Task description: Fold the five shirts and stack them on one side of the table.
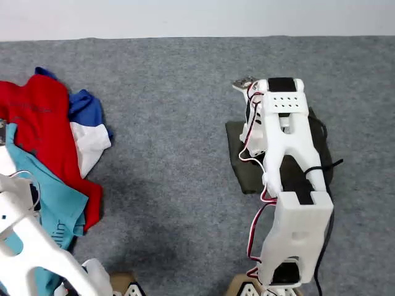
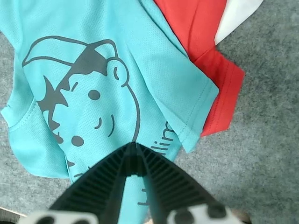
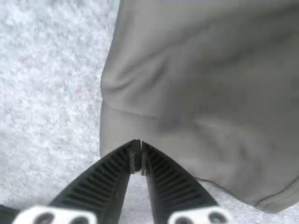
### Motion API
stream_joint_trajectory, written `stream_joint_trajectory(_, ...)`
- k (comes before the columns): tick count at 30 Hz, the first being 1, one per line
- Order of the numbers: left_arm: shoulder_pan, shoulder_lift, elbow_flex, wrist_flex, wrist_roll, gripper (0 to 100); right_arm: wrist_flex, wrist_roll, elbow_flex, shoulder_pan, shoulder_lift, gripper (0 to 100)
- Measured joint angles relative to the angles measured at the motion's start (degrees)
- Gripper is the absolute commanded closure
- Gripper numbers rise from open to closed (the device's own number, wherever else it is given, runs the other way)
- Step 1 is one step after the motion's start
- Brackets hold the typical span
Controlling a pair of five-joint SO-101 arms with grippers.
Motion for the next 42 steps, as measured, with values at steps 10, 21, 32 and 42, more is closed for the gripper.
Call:
stream_joint_trajectory(10,0.00,0.00,0.00,0.00,0.00,100,-14.07,-0.09,18.20,3.25,0.79,98.9)
stream_joint_trajectory(21,0.00,0.00,0.00,-0.88,0.00,100,-11.52,-7.65,18.46,3.78,-12.92,98.7)
stream_joint_trajectory(32,0.00,0.00,0.00,-0.88,0.00,100,-0.97,-31.56,18.46,3.78,-26.64,98.8)
stream_joint_trajectory(42,0.00,0.00,0.00,-0.88,0.00,100,-0.44,-38.51,18.46,4.04,-26.64,99.0)
